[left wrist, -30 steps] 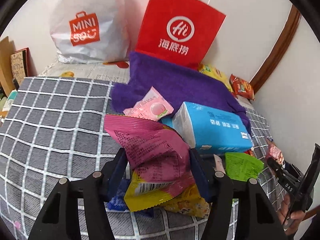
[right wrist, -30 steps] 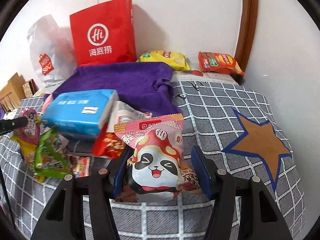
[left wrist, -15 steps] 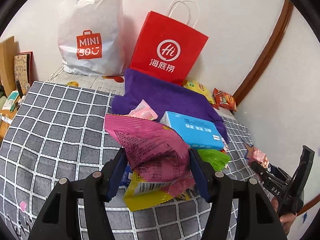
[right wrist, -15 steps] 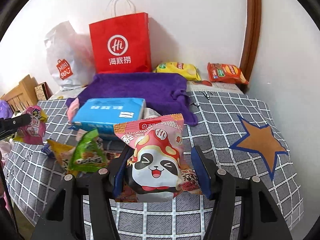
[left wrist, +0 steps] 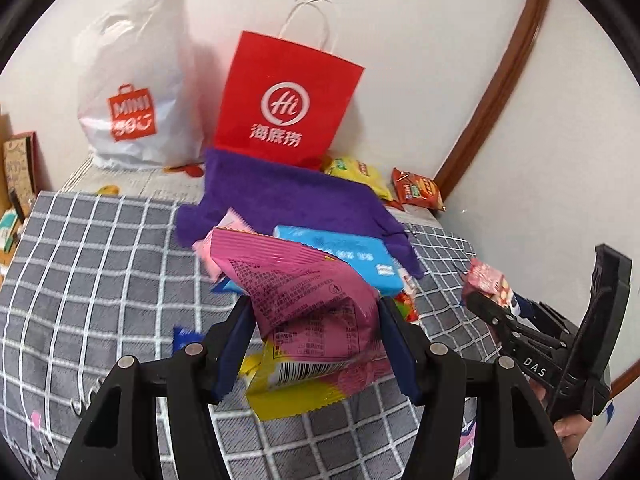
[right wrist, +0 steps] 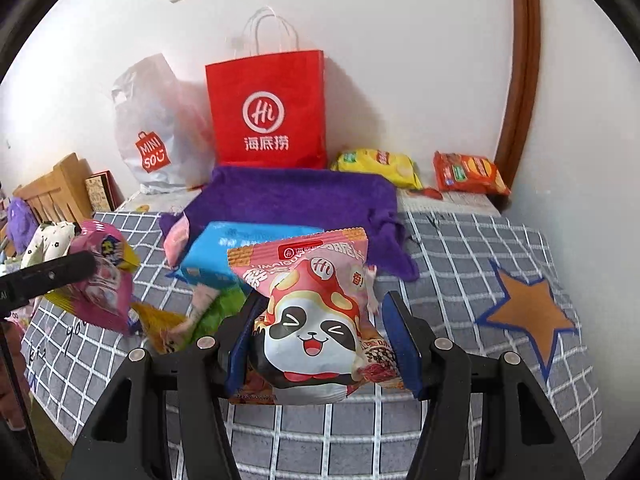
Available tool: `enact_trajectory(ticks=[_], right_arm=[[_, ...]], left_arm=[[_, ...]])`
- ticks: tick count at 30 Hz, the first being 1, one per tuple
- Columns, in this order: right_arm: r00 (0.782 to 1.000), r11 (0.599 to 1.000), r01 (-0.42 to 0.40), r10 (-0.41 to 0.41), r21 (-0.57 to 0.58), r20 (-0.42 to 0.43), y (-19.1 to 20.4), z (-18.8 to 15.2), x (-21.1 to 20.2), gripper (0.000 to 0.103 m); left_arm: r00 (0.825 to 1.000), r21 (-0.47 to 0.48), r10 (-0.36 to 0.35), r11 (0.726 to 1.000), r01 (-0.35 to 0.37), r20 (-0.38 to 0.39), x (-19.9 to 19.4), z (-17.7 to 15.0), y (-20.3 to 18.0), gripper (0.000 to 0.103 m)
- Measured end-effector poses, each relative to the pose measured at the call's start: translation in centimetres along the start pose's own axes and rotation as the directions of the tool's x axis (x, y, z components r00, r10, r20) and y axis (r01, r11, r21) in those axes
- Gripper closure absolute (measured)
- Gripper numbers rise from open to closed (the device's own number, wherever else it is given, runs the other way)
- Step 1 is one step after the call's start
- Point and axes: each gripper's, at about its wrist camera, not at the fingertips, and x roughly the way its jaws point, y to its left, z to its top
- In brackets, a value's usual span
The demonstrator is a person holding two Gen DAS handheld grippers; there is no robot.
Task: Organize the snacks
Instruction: 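Lift both held bags and carry them over the purple towel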
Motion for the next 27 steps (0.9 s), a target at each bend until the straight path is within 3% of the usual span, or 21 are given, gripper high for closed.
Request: enact_trajectory(ticks=[5,13,27], right_arm=[[1.000,1.000,-0.010,0.010,-0.013,-0.002,0.4,2.5,1.3,0.044],[0.999,0.998,-0.028,0.030,-0.048,0.036,1.3,7.7,3.4,0.044],[0.993,0.996,-0.043,0.051,-0.080,0.110,2.4,18.2,10.7,0.044]], left_arm=[[0.999,0.015,-0.030,0.999,0.030,-0.013,1.4,2.2,-1.3,0.043],[1.000,0.057,-0.018,0.998,0.019,-0.006,3.2,7.1,-2.2,0.043],[0.998,0.097,0.048,0.994,-0.051,0.039,8.1,16.6,-0.3,0.043]])
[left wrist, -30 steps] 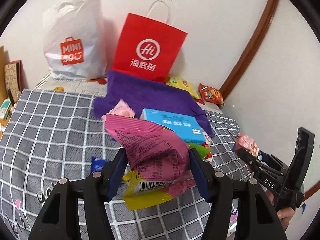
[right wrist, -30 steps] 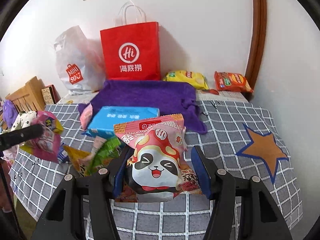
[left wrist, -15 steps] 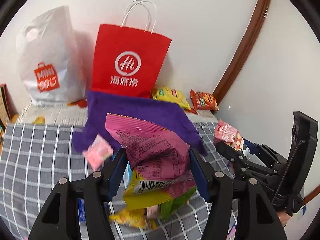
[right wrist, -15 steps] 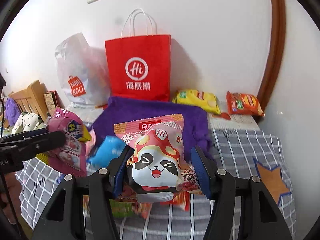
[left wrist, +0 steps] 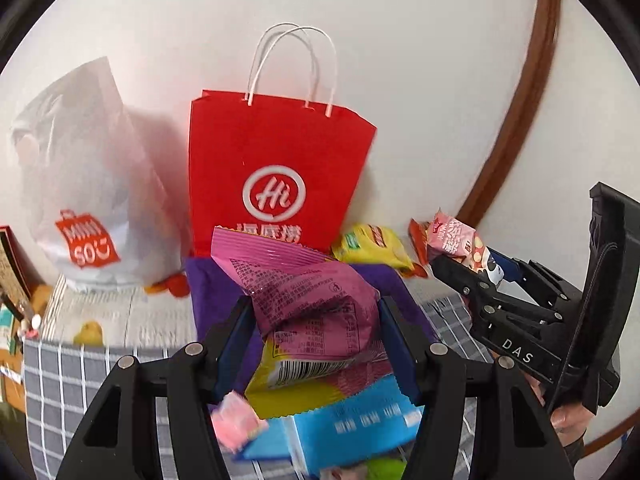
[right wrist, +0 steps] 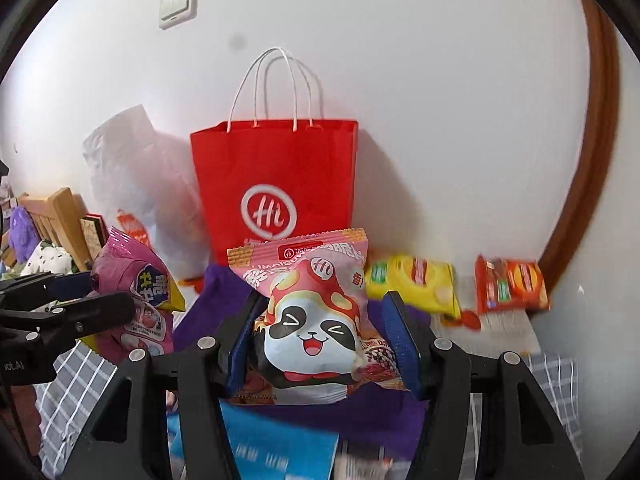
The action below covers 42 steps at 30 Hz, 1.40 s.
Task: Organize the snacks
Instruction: 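Lift both held bags and carry them over the purple towel, then lower both bags onto the purple towel and open both grippers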
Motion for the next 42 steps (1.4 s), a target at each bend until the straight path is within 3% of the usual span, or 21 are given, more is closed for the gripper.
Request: enact_trajectory(ticks=[5,10,14,18,31,36,42], right_arm=[[1.000,1.000,-0.004,0.004,-0.010,-0.002,-0.8,0.3,3.2,0.044],[0.996,0.998,0.002,-0.008,-0.070,-0.084,-2.3,-1.1,6.4,0.045],[0.990,0.997,-0.015,0.005,-0.076,-0.138,-3.9,-1.3,8.4,0.045],[0.974,0.995,-0.104,0.102,0.002,-0.204,-5.5,-1.7,10.0,0.045],[0.951,0.996,-0.086,0.077,-0.018,-0.298,-5.0,-4.0,13.5,0.044],[0.914,0.999,-0.030,0.021,-0.017,-0.404,-5.5,-5.3,16.0,0.044],[0.880,0.998,-0.030,0.049,0.049,-0.473,-6.5,-6.5,17.6,0.044]], left_arm=[[1.000,-0.018,0.005,1.000,-0.006,-0.010,3.4,1.5,1.3,0.043],[0.999,-0.042,0.036,0.998,-0.037,-0.025,6.9,0.7,3.5,0.043],[0.995,-0.054,0.059,0.997,-0.063,-0.081,9.2,0.1,5.2,0.043],[0.993,-0.095,0.036,0.994,-0.047,-0.116,10.5,-0.3,7.1,0.043],[0.984,-0.118,0.036,0.991,-0.057,-0.174,13.2,-1.9,8.0,0.043],[0.976,-0.103,0.060,0.991,-0.083,-0.209,14.3,-2.5,7.8,0.043],[0.970,-0.114,0.059,0.990,-0.088,-0.236,14.8,-3.0,8.1,0.043]])
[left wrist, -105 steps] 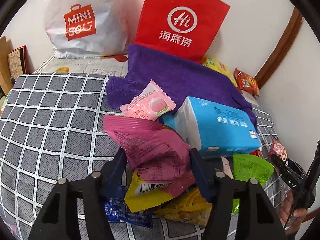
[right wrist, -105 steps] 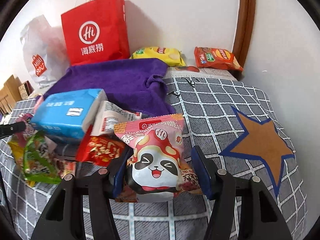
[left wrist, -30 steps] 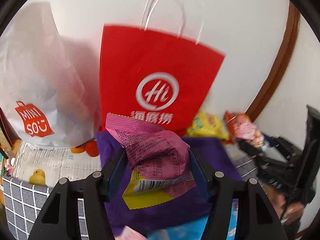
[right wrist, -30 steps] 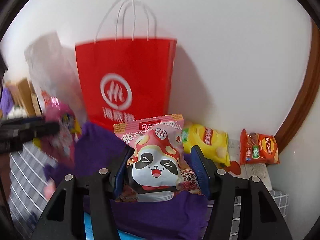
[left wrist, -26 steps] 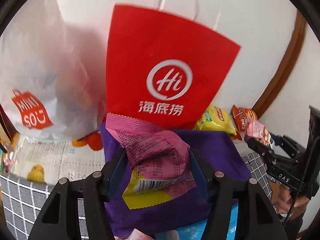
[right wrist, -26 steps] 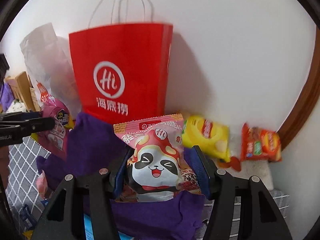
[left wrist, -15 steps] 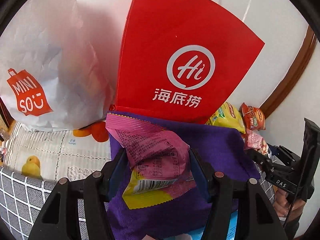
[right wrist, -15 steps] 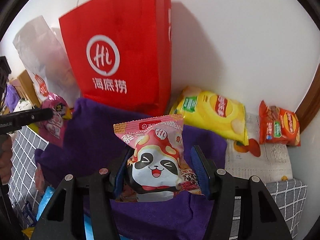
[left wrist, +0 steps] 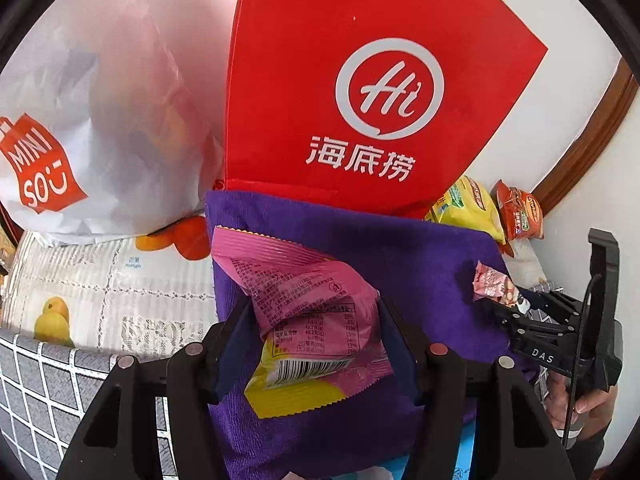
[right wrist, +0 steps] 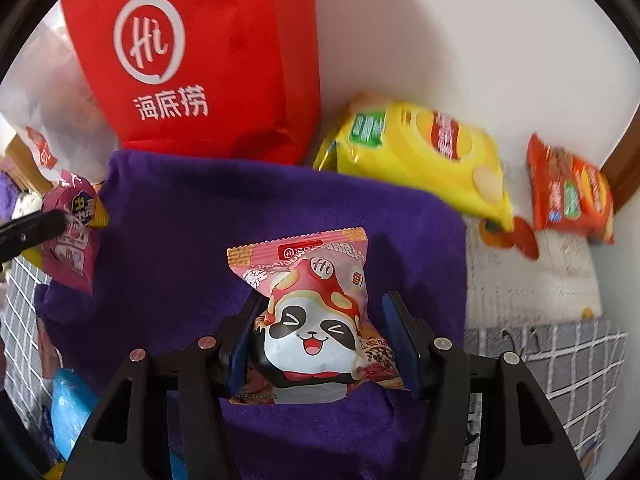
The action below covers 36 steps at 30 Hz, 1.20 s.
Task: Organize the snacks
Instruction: 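Lower both bags onto the purple towel and open both grippers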
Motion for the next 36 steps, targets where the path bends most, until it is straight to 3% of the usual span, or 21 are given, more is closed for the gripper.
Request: enact_trajectory(ticks=[12,20,23,27,29,31,36], right_arm=[[0.999,0.999,0.031,-0.032,-0.019,-0.034,0.5,0.1,-0.4,0.041],[0.998,0.999,0.051,-0.050,-0.010,0.037,0.7,0.2,-3.8,0.034],[0.997,0.999,0.025,-0.026,0.020,0.070,0.3,0.4,-5.2,0.026],[0.995,0.999,-0.021,0.017,0.045,0.100,0.1,0.6,-6.1,0.026],[0.994,0.999,-0.019,0.015,0.039,0.109,0.4,0.8,-6.2,0.026],[0.993,1.000,0.004,-0.006,0.021,0.117,0.8,0.8,-6.4,0.026],[0.988,1.000,0.004,-0.008,0.030,0.152,0.9,0.7,-7.1,0.026]], left_arm=[[1.000,0.001,-0.007,1.000,0.007,-0.029,0.8,-0.4,-0.4,0.043],[0.999,0.013,-0.017,1.000,0.017,-0.032,1.1,-0.7,-0.9,0.043],[0.999,0.019,-0.019,1.000,0.019,-0.031,1.2,-0.8,-1.1,0.043],[0.998,0.017,-0.050,0.999,0.050,-0.031,1.2,-0.7,-1.3,0.043],[0.998,0.014,-0.063,0.998,0.063,-0.015,0.8,-0.6,-1.3,0.038],[0.999,0.016,-0.054,0.998,0.053,0.009,0.2,-0.5,-1.4,0.025],[0.998,0.030,-0.026,0.999,0.024,0.053,-1.3,-0.1,-1.5,0.025]])
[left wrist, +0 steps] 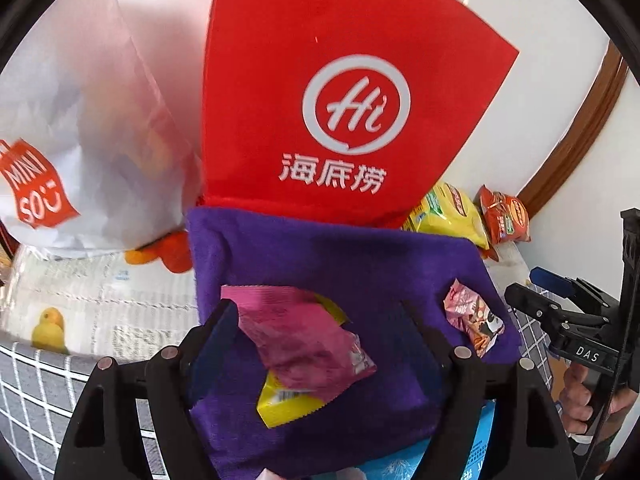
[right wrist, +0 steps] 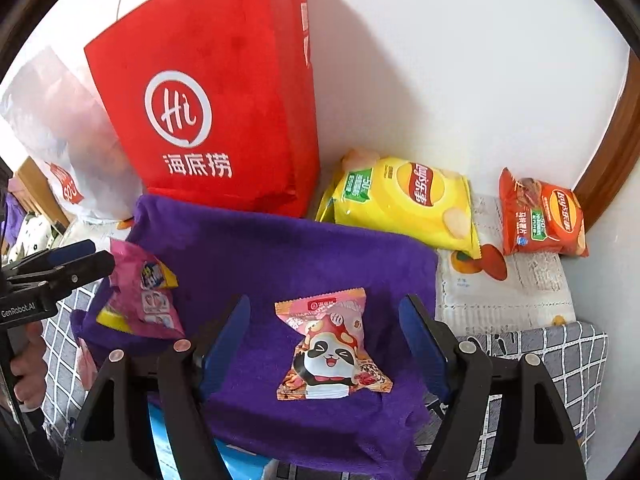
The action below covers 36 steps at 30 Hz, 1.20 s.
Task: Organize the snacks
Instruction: 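Lower both bags onto the purple towel and open both grippers, then grasp the white printed packet with the right gripper while the left moves to the pile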
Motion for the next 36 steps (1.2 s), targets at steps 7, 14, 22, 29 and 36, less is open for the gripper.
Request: enact_trajectory(ticks=[7,14,22,29,36], right_arm=[[0.995,0.999,-0.035,0.035,0.005,0.096,0.9,0.3,-2.1,0.026],[0.991,1.000,0.019,-0.017,-0.007,0.132,1.1,-0.9,-5.2,0.027],[0.998,0.995,0.039,-0.042,0.090,0.035,-2.1,-7.9,-6.8,0.039],[0.999,0.997,-0.024,0.027,0.069,-0.038,-1.5,-14.4,-7.2,0.040],[0.996,0.992,-0.055,0.063,0.115,-0.065,-1.4,-16.0,-5.4,0.040]], left_arm=[[0.999,0.006,-0.020,1.000,0.020,0.046,-2.3,0.5,-0.3,0.025],[0.995,0.048,-0.020,0.999,0.015,0.094,-4.8,0.8,-1.4,0.025],[0.995,0.031,-0.064,0.998,0.062,0.073,-6.8,0.7,-2.3,0.025],[0.989,0.083,-0.033,0.996,0.021,0.144,-9.7,0.4,-3.7,0.025],[0.986,0.095,-0.065,0.994,0.051,0.152,-10.7,0.4,-4.0,0.025]])
